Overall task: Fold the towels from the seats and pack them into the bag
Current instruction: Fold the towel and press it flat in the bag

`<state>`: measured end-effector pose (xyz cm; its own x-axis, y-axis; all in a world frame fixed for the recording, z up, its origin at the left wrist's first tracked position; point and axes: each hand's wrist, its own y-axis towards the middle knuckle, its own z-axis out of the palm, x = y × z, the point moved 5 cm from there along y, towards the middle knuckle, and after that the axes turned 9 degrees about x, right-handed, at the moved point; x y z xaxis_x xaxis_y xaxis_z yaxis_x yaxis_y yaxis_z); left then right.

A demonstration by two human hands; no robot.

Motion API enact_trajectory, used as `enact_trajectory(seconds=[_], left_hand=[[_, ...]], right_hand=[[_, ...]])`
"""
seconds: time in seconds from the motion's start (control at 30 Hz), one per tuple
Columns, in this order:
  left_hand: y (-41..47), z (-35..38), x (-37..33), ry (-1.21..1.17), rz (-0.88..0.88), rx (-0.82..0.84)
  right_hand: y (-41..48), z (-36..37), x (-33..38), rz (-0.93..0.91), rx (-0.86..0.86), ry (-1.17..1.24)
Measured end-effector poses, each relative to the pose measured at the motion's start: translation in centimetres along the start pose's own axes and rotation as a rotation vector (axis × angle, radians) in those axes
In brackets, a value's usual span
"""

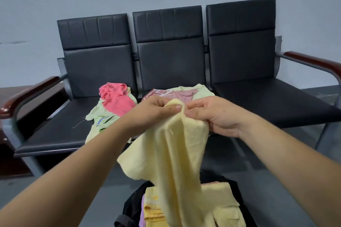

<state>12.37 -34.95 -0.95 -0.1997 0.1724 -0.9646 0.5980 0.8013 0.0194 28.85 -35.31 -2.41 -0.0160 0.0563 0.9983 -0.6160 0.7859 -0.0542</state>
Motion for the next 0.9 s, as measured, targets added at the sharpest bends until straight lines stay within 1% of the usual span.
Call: enact_trajectory(seconds=[0.03, 0.1, 0.13, 0.17, 0.23, 0.27, 0.4, 0.47, 0.53, 0.57, 0.6, 0.63, 0.67, 0.73, 0.77, 0.8, 0.87, 0.9], left_hand=[[0.0, 0.0, -0.2, 0.008, -0.028, 0.01], [-0.3, -0.4, -0.3, 0.067, -0.115, 0.063], [-0.4, -0.9, 0.0, 0.193, -0.168, 0.092], [-0.4, -1.6, 0.5, 0.378, -0.231, 0.108], [-0.3, -3.3, 1.9, 0.725, -0.36, 0.114], [-0.4, -4.1, 2.7, 0.81, -0.415, 0.116], [-1.5, -5.8, 5.2, 0.836, -0.544, 0.163], [-2.0, -6.6, 5.7, 0.875, -0.569, 0.117], [-2.3, -7.3, 5.8, 0.929, -0.559, 0.041], [-2.4, -7.5, 5.7, 0.919, -0.541, -0.002], [-2.4, -7.5, 5.5, 0.842, -0.482, -0.063], [-2.5, -7.5, 5.2, 0.684, -0.42, -0.134], [-2.4, -7.4, 4.8, 0.463, -0.34, -0.2], [-2.1, -6.5, 4.0, 0.046, -0.214, -0.246], [-1.9, -5.8, 3.3, -0.094, -0.162, -0.227], [-1.6, -5.0, 2.4, -0.179, -0.122, -0.198], [-1.5, -3.1, 0.8, -0.247, -0.054, -0.091], [-1.4, -2.6, 0.4, -0.207, -0.037, -0.056]], right_hand=[[0.0, -0.4, 0.1, -0.008, -0.037, -0.024], [0.0, -1.8, 0.8, -0.074, -0.173, -0.102], [-0.3, -2.6, 1.4, -0.122, -0.256, -0.138], [-0.5, -3.5, 1.9, -0.163, -0.33, -0.171], [-1.1, -5.2, 2.7, -0.187, -0.452, -0.273], [-1.4, -6.1, 2.8, -0.181, -0.499, -0.297], [-2.1, -9.5, 1.4, -0.156, -0.692, -0.219], [-2.6, -10.3, 0.9, -0.148, -0.779, -0.222], [-2.8, -10.5, 0.9, -0.143, -0.82, -0.264], [-2.9, -10.5, 1.0, -0.134, -0.837, -0.305], [-3.0, -10.3, 1.1, -0.121, -0.849, -0.372], [-2.9, -10.1, 1.1, -0.106, -0.848, -0.452], [-2.7, -9.7, 1.3, -0.099, -0.832, -0.53], [-2.2, -8.6, 1.5, -0.128, -0.765, -0.616], [-2.0, -8.0, 1.6, -0.159, -0.732, -0.632], [-1.8, -7.2, 1.7, -0.189, -0.711, -0.65], [-1.5, -5.3, 2.1, -0.227, -0.676, -0.642], [-1.2, -4.3, 2.1, -0.244, -0.636, -0.588]])
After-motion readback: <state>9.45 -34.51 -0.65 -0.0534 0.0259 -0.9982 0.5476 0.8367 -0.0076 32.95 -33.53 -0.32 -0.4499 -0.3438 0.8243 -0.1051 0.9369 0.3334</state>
